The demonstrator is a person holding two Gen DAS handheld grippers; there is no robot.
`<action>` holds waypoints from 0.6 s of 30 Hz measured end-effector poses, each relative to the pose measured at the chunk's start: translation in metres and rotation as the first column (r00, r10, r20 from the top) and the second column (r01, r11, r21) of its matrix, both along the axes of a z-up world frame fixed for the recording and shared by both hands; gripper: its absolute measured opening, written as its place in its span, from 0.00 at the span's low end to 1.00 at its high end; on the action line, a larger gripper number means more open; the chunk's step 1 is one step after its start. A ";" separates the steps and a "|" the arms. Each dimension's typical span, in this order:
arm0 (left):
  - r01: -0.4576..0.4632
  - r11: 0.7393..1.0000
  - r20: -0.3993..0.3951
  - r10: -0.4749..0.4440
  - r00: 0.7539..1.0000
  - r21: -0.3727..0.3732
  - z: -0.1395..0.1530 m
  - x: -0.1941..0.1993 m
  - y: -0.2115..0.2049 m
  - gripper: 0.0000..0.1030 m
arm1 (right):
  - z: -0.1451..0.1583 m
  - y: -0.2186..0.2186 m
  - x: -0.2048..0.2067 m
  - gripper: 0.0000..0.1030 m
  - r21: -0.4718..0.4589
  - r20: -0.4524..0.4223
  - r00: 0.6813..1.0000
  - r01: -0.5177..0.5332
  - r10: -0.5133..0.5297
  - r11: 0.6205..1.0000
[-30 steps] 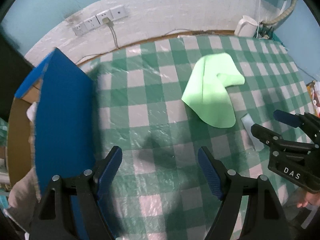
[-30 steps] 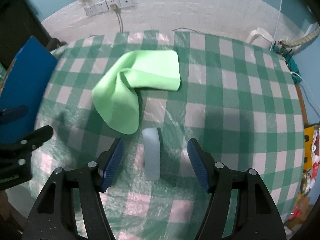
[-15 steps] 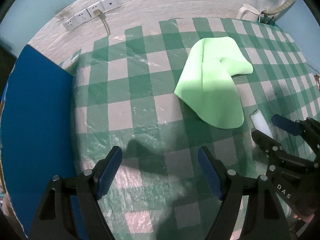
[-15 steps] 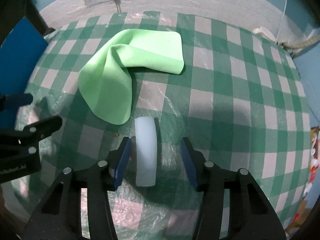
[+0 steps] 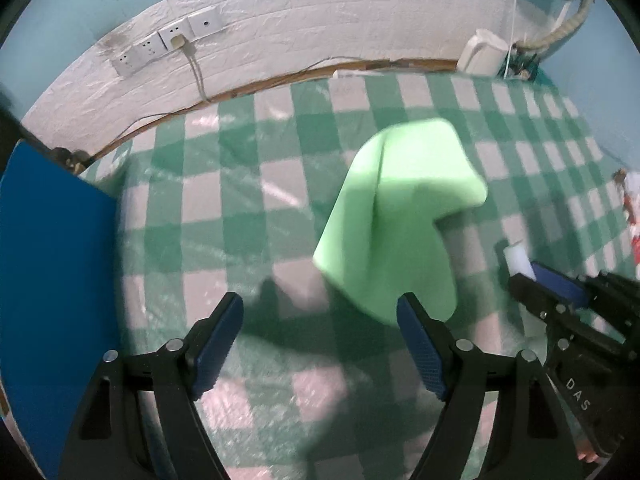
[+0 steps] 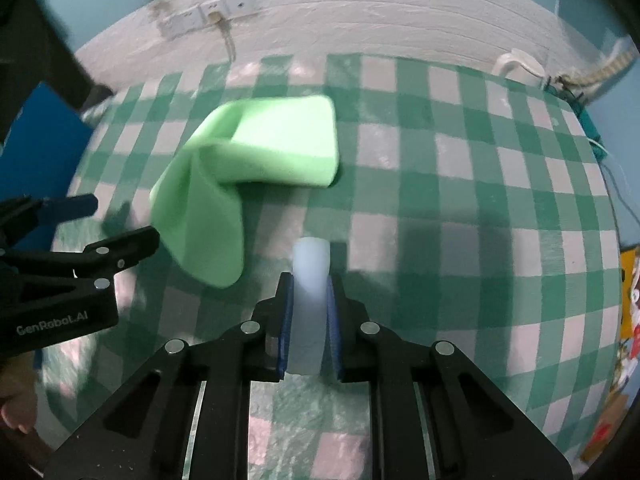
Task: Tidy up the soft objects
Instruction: 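Grasp the white foam roll with the right tool while the left tool grasps the green cloth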
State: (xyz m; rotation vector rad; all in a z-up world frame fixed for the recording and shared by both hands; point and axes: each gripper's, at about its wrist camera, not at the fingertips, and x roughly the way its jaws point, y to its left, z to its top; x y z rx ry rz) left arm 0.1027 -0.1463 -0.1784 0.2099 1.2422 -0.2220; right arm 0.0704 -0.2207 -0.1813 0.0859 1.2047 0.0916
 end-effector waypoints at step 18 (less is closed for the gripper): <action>-0.017 0.998 -0.050 0.014 0.999 -0.066 -0.022 0.049 -0.028 0.85 | 0.007 -0.017 0.017 0.14 0.037 0.017 0.998 0.059 -0.060 0.998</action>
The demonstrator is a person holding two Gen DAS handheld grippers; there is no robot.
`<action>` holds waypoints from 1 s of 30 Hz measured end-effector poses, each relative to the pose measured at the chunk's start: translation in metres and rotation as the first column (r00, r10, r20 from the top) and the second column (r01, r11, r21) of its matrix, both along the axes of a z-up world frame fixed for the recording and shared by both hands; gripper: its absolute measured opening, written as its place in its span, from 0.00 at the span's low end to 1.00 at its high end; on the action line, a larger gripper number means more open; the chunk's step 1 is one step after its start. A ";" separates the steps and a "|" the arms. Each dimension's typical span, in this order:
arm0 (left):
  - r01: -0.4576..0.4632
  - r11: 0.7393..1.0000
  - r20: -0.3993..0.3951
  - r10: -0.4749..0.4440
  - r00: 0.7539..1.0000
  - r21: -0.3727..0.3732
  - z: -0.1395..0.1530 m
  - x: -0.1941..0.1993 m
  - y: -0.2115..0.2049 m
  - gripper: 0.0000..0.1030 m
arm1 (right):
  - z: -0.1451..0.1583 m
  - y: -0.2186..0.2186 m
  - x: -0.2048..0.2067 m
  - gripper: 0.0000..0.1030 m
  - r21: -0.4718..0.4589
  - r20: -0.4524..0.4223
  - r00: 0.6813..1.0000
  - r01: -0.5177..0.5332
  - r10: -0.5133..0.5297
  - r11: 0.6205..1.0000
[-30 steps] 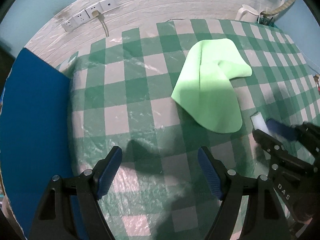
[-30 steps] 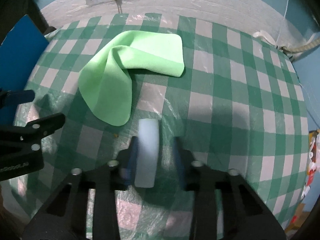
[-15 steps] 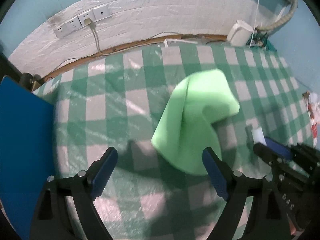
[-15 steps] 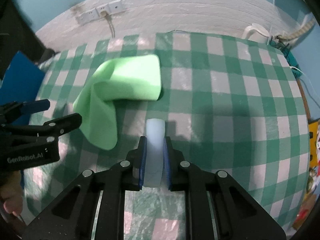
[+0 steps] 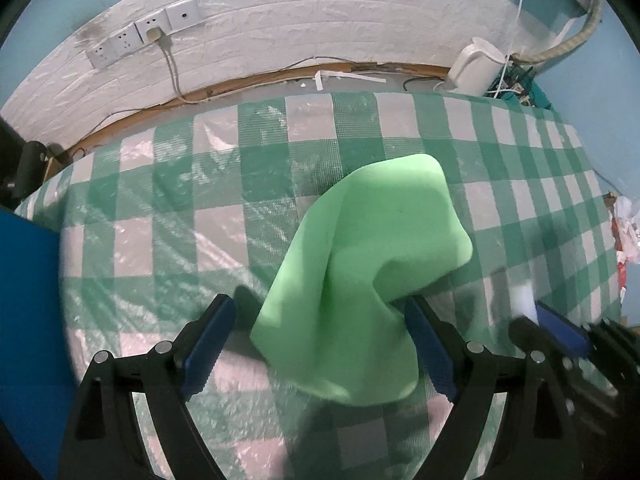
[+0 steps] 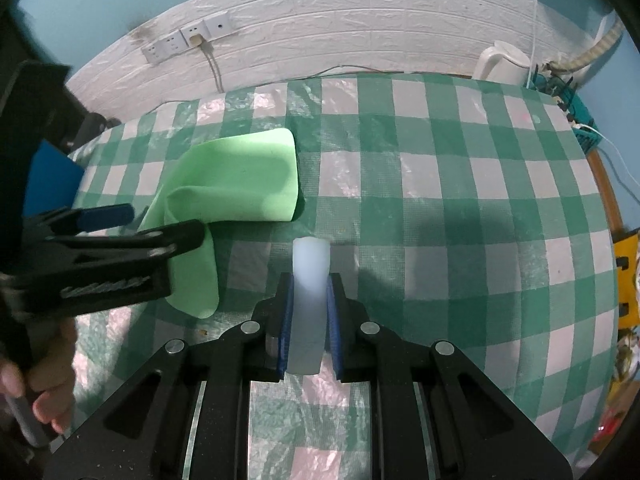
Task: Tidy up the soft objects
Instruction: 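Grasp the white foam roll with the right tool while the left tool grasps the green cloth, then carry the foam roll and green cloth with both tools over the box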
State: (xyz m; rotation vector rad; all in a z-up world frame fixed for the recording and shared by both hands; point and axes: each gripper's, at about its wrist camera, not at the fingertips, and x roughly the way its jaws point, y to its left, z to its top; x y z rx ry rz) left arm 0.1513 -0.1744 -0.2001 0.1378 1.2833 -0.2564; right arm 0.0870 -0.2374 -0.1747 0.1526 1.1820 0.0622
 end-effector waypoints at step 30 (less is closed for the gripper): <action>-0.022 0.999 0.098 0.019 0.995 0.027 0.031 -0.024 0.029 0.10 | 0.028 0.004 -0.007 0.14 0.006 0.039 0.999 -0.015 0.015 1.000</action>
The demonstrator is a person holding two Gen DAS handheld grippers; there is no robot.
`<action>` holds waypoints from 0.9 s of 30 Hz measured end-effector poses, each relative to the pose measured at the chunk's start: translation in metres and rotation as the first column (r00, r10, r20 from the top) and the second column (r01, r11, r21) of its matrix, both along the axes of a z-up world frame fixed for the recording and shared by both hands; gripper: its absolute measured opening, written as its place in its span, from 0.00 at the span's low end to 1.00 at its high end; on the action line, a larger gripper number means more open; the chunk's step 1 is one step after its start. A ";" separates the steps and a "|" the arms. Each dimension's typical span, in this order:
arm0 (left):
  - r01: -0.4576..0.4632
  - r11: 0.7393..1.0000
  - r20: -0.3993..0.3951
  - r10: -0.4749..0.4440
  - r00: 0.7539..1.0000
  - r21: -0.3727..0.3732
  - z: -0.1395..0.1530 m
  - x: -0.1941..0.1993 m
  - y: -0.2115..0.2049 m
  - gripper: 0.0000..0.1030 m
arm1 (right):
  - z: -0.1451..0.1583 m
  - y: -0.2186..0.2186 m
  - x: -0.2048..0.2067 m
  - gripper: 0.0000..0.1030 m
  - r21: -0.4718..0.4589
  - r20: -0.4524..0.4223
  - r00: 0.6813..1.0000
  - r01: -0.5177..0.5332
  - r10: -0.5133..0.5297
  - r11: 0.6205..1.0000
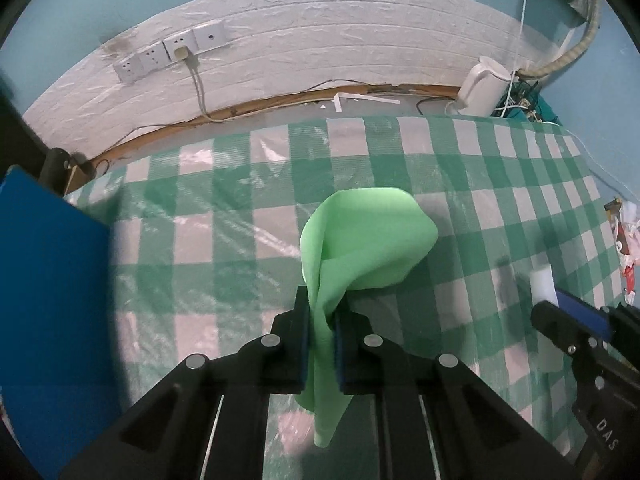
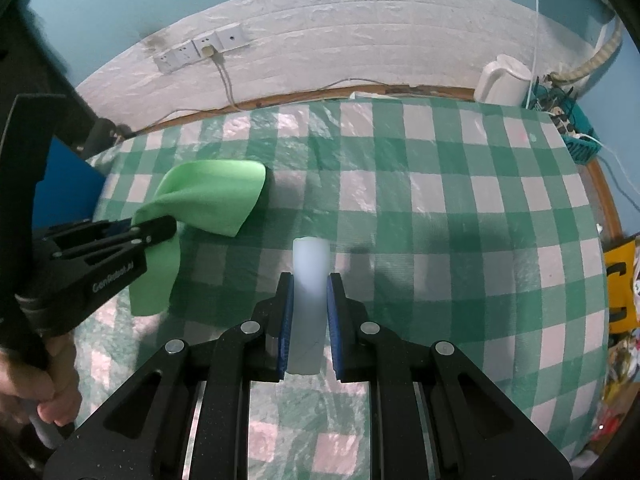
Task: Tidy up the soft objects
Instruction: 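Carry the foam roll and green cloth with both tools over the box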
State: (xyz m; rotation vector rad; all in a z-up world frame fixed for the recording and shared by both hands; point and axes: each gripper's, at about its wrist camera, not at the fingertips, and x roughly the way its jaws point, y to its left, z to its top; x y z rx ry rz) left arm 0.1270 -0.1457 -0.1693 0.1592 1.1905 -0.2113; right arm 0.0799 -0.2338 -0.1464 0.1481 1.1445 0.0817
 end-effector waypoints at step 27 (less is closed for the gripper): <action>-0.052 0.997 0.160 0.041 0.986 0.062 0.098 -0.067 0.042 0.10 | 0.071 0.042 -0.016 0.14 0.010 0.089 0.994 -0.069 0.068 0.998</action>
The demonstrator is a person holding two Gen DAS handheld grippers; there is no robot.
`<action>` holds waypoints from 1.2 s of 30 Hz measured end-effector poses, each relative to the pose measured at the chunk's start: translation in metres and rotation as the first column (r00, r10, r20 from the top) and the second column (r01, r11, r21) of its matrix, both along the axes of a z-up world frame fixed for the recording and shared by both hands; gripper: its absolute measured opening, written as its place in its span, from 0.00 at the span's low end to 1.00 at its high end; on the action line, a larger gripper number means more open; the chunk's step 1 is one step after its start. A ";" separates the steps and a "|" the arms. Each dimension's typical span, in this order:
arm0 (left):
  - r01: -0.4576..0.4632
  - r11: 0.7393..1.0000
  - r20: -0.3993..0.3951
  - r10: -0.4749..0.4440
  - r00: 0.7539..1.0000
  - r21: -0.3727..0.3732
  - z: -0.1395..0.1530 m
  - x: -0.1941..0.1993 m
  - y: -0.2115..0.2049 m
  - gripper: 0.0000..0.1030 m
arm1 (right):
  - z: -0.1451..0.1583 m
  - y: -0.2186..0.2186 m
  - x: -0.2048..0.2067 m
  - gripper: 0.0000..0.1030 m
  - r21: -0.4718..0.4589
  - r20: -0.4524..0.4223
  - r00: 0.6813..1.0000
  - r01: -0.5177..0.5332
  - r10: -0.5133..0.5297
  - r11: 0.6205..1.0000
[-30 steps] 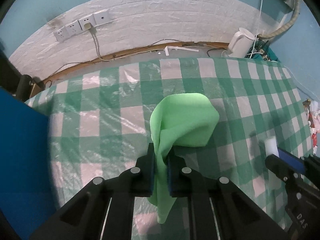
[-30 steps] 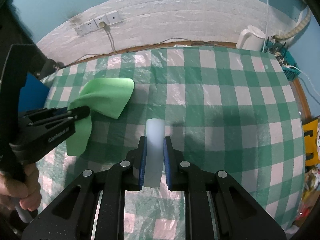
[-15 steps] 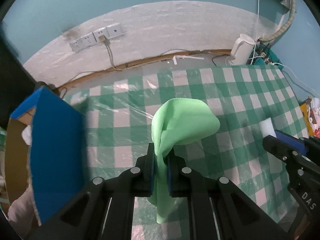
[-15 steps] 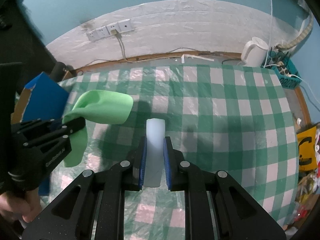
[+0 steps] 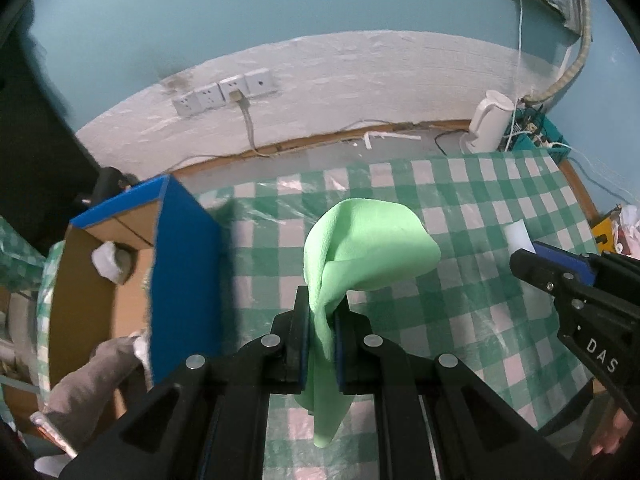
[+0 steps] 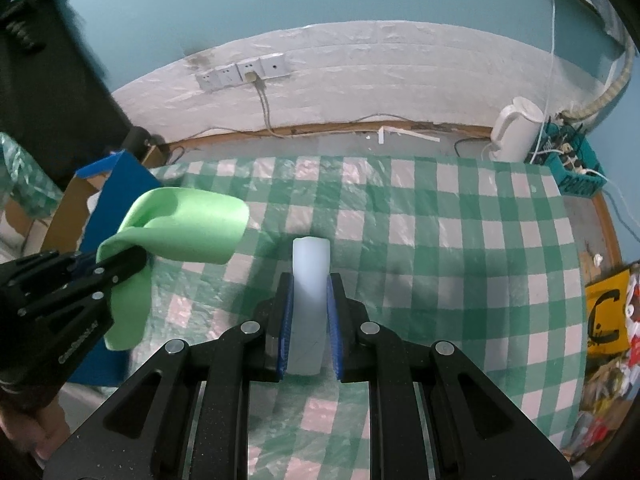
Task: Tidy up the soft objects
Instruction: 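Carry the foam roll and green cloth with both tools over the box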
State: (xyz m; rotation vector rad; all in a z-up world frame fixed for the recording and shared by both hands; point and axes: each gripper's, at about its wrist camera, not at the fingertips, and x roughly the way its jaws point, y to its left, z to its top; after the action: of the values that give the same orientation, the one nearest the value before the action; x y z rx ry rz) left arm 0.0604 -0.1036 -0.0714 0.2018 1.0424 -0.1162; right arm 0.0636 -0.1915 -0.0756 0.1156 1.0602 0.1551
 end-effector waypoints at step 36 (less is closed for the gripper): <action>-0.220 0.975 0.126 0.222 0.967 -0.025 0.056 -0.030 0.139 0.10 | 0.063 0.134 0.002 0.14 0.002 0.104 0.971 -0.218 0.217 0.976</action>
State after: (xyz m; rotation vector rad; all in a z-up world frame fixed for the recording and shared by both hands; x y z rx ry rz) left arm 0.0303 0.0352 -0.0151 0.0806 0.9297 0.0920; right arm 0.0660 -0.0574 -0.0124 0.0027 0.9668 0.3629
